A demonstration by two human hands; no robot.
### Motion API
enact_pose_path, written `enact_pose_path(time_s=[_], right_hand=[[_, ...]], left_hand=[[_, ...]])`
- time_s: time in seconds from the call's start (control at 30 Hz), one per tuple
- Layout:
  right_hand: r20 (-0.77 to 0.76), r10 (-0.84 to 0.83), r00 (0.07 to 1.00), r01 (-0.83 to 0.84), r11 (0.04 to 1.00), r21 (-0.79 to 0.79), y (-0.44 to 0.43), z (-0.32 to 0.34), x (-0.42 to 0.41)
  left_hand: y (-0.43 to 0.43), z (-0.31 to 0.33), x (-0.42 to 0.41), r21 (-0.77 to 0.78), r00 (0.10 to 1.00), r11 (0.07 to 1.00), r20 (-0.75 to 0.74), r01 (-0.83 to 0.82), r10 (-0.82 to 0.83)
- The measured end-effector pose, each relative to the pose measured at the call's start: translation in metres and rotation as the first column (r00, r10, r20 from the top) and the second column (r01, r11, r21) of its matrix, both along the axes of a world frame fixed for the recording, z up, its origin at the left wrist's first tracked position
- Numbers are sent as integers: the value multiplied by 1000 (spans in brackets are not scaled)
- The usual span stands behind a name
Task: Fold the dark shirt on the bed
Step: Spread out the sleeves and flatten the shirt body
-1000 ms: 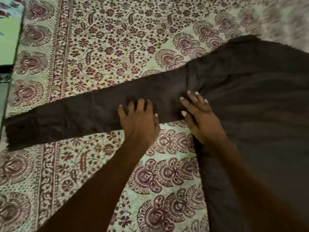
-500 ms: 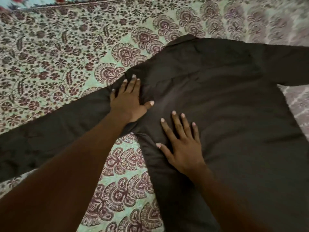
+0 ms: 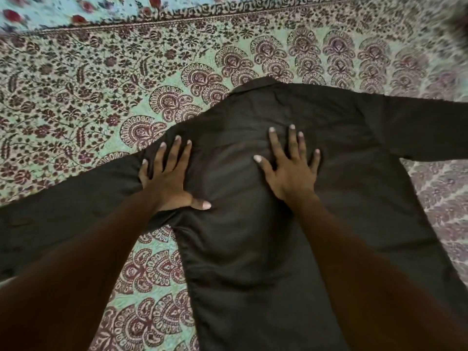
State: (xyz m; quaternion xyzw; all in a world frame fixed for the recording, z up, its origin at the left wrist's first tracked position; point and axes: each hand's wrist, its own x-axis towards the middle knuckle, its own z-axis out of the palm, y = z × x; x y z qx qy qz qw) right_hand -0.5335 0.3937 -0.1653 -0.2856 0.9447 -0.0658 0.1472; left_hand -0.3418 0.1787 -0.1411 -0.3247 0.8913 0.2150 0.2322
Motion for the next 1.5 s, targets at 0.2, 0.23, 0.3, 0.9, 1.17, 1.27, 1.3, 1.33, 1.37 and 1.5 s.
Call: enact_pose_path(time_s=[0.2,0.23,0.3,0.9,1.17,1.27,1.3,1.33,1.37,1.5], right_hand=[[-106,161,981,-176,973,-150,-14,9,44],[-110,280,954,-295,944,-149,-8,6,63],[-98,377,921,-386,917,-102,18,-2,98],[-133,268,954,-270,963,4,150,-2,122],[-87,-102,991,97,994,-59,172,6,118],[-145,302,942,-312,949,-48,183,7,161],[-133,377,917,-384,922,-37,196,7,174],[-123,388,913,-393,919,-20,212,6,183],[-119,353,928,-355,935,1,230,4,189],[-116,25,993,-18,998,58,303,10,184]], left_hand=[[2,1,0,-9,1000,1000,10,-1,1],[3,0,0,-20,1000,1000,6,-8,8],[5,-1,0,-38,1000,999,7,-14,15],[256,-18,142,-268,922,953,-316,138,-222],[311,-4,188,-218,916,960,-321,175,-240],[285,-8,150,-272,937,962,-328,28,-119],[285,-11,141,-281,946,959,-301,31,-119],[287,-14,137,-290,953,955,-271,54,-137],[294,-17,139,-300,957,950,-245,80,-158],[349,-15,187,-293,946,941,-221,167,-237]])
